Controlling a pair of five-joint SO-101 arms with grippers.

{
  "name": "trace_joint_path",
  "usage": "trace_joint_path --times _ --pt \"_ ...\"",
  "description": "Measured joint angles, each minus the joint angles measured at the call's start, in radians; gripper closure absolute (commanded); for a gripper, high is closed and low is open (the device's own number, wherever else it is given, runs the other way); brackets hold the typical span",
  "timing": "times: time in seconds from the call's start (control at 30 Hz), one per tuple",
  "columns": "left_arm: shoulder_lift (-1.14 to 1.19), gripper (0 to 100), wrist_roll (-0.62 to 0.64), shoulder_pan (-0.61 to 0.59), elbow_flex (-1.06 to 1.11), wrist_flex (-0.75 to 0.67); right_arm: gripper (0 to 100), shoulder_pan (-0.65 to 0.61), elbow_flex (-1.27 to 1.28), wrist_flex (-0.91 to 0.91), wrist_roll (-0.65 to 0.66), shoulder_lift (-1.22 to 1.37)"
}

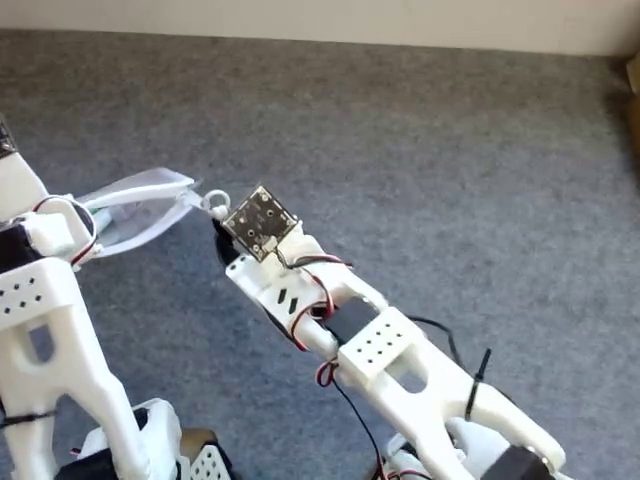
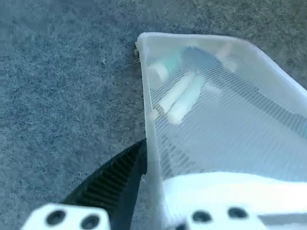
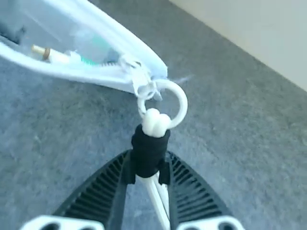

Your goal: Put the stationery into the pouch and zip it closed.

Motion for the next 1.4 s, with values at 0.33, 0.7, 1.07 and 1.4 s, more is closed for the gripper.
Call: trace_joint_path --times 0.33,0.7,1.07,1.4 --pt "-0.002 73 0.035 0.002 0.0 0.0 99.3 0.0 0.0 0.396 0.002 -0.264" --pt "0.0 73 -0.011 0.14 -0.061 0.087 99.3 0.003 0.141 0.505 0.115 -0.437" --pt "0.0 73 -0.13 0.267 -0.074 0.103 99.3 0.005 0.293 0.506 0.123 -0.623" --pt "0.0 73 -0.201 0.442 -0.074 0.101 99.3 0.103 0.387 0.508 0.123 -0.781"
